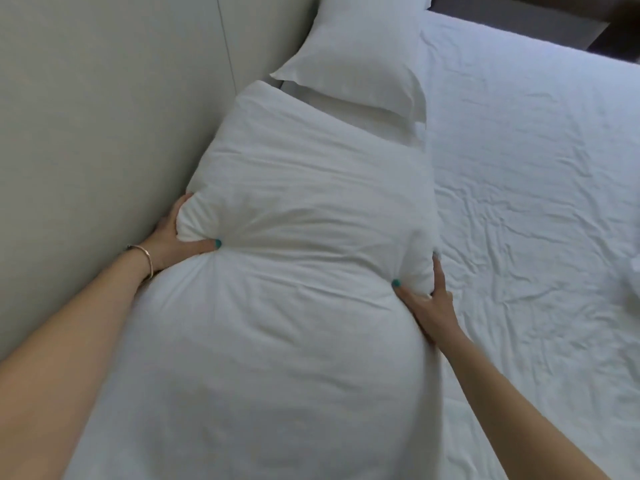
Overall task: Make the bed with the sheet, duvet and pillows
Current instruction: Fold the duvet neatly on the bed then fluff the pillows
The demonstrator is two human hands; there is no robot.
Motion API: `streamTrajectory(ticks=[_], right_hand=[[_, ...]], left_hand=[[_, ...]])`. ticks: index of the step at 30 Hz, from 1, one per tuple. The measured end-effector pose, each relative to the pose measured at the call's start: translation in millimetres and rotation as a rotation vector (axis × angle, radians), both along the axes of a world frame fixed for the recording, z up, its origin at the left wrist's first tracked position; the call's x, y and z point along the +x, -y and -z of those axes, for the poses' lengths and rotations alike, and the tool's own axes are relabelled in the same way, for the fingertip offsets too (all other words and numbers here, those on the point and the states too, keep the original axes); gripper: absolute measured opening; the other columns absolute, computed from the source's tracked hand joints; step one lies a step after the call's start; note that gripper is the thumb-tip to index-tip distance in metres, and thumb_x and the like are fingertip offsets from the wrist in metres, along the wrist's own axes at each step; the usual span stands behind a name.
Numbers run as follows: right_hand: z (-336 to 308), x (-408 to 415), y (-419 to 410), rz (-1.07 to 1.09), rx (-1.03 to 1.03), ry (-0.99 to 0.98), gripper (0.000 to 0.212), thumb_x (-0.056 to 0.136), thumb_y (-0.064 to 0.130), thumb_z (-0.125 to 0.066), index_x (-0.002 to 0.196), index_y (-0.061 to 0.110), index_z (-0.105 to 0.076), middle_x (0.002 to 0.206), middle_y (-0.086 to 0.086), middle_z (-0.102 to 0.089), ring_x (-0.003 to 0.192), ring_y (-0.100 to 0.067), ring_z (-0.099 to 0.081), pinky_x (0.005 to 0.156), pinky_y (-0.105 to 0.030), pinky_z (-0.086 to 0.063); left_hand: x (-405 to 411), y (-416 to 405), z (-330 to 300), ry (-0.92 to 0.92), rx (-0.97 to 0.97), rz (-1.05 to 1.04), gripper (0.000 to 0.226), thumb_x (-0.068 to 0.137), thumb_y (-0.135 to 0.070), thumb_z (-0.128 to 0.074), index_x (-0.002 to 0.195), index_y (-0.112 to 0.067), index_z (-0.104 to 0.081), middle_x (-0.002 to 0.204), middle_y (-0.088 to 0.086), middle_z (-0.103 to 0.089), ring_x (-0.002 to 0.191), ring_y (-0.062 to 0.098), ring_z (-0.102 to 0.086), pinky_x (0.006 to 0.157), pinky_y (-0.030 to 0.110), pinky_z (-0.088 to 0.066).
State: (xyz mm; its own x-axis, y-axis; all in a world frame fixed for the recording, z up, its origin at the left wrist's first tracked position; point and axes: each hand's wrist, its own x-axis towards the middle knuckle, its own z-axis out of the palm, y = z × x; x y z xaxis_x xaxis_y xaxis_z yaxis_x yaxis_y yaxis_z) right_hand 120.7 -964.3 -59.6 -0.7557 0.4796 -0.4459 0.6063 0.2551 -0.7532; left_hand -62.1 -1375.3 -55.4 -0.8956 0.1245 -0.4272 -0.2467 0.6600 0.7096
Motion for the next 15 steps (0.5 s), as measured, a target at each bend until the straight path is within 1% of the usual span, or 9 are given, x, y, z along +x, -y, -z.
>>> streamTrajectory(ticks=[1, 2, 3, 5, 6, 7, 9, 11, 15], right_hand=[[-2, -1, 1, -0.013, 0.081, 0.109, 0.108, 0.053, 0.078, -0.067, 0.142, 0.063, -0.007, 0.135, -0.010, -0.046, 0.112, -0.024, -0.055, 0.103, -0.043, -0.043], [-5, 0, 3, -0.033, 0.198, 0.168, 0.105, 0.060, 0.079, -0.063, 0.146, 0.057, -0.006, 0.141, -0.013, -0.037, 0.120, -0.029, -0.049, 0.106, -0.046, -0.039], [-11, 3, 9, -0.064, 0.333, 0.144, 0.097, 0.072, 0.074, -0.060, 0.150, 0.049, -0.008, 0.150, -0.013, -0.026, 0.130, -0.031, -0.040, 0.110, -0.049, -0.033], [-26, 11, 31, -0.161, 0.510, -0.110, 0.075, 0.090, 0.062, -0.047, 0.153, 0.040, -0.013, 0.160, -0.005, -0.010, 0.145, -0.026, -0.019, 0.116, -0.046, -0.019], [-32, 16, 45, -0.265, 0.540, -0.187, 0.069, 0.092, 0.062, -0.038, 0.152, 0.043, -0.011, 0.162, -0.001, -0.004, 0.148, -0.022, -0.010, 0.117, -0.045, -0.013], [-33, 22, 59, -0.407, 0.570, -0.173, 0.066, 0.091, 0.066, -0.029, 0.151, 0.049, -0.005, 0.163, 0.003, 0.002, 0.149, -0.020, -0.002, 0.117, -0.047, -0.009], [-15, 29, 73, -0.671, 0.631, 0.035, 0.063, 0.090, 0.071, -0.015, 0.146, 0.055, 0.010, 0.162, 0.009, 0.015, 0.149, -0.021, 0.014, 0.116, -0.056, -0.001], [0, 22, 73, -0.766, 0.616, 0.195, 0.061, 0.092, 0.070, -0.013, 0.145, 0.055, 0.015, 0.160, 0.010, 0.021, 0.147, -0.023, 0.021, 0.114, -0.061, 0.006], [-2, 10, 69, -0.797, 0.583, 0.242, 0.061, 0.093, 0.069, -0.014, 0.146, 0.054, 0.013, 0.160, 0.010, 0.022, 0.147, -0.024, 0.022, 0.113, -0.062, 0.008]], left_hand=[[-2, -4, -4, 0.070, -0.143, -0.040, 0.125, 0.040, -0.065, -0.078, 0.145, -0.050, -0.011, 0.152, 0.001, -0.031, 0.133, 0.023, -0.038, 0.112, 0.042, -0.032], [1, -15, -12, 0.092, -0.279, -0.103, 0.124, 0.050, -0.064, -0.078, 0.148, -0.044, -0.006, 0.154, 0.010, -0.026, 0.136, 0.031, -0.033, 0.114, 0.047, -0.029], [14, -34, -25, 0.031, -0.409, -0.139, 0.113, 0.065, -0.054, -0.076, 0.151, -0.038, -0.004, 0.154, 0.016, -0.021, 0.138, 0.037, -0.027, 0.114, 0.050, -0.025], [58, -85, -54, -0.345, -0.531, -0.083, 0.083, 0.085, -0.037, -0.060, 0.152, -0.036, -0.011, 0.156, 0.014, -0.015, 0.142, 0.039, -0.015, 0.112, 0.060, -0.018], [88, -111, -63, -0.483, -0.507, -0.040, 0.074, 0.088, -0.044, -0.054, 0.150, -0.042, -0.014, 0.158, 0.009, -0.010, 0.144, 0.037, -0.006, 0.109, 0.067, -0.013], [119, -129, -63, -0.516, -0.502, 0.020, 0.069, 0.088, -0.059, -0.046, 0.147, -0.051, -0.011, 0.160, 0.003, -0.002, 0.146, 0.034, 0.003, 0.105, 0.072, -0.008], [162, -140, -36, -0.337, -0.654, 0.132, 0.072, 0.080, -0.083, -0.021, 0.143, -0.059, 0.004, 0.160, -0.005, 0.017, 0.145, 0.033, 0.019, 0.102, 0.076, -0.001], [166, -136, -8, -0.198, -0.773, 0.162, 0.076, 0.075, -0.088, -0.006, 0.142, -0.058, 0.014, 0.158, -0.005, 0.025, 0.143, 0.034, 0.025, 0.102, 0.075, 0.004], [149, -140, -9, -0.170, -0.786, 0.191, 0.074, 0.076, -0.086, -0.004, 0.141, -0.057, 0.018, 0.158, -0.006, 0.023, 0.143, 0.032, 0.024, 0.102, 0.073, 0.011]])
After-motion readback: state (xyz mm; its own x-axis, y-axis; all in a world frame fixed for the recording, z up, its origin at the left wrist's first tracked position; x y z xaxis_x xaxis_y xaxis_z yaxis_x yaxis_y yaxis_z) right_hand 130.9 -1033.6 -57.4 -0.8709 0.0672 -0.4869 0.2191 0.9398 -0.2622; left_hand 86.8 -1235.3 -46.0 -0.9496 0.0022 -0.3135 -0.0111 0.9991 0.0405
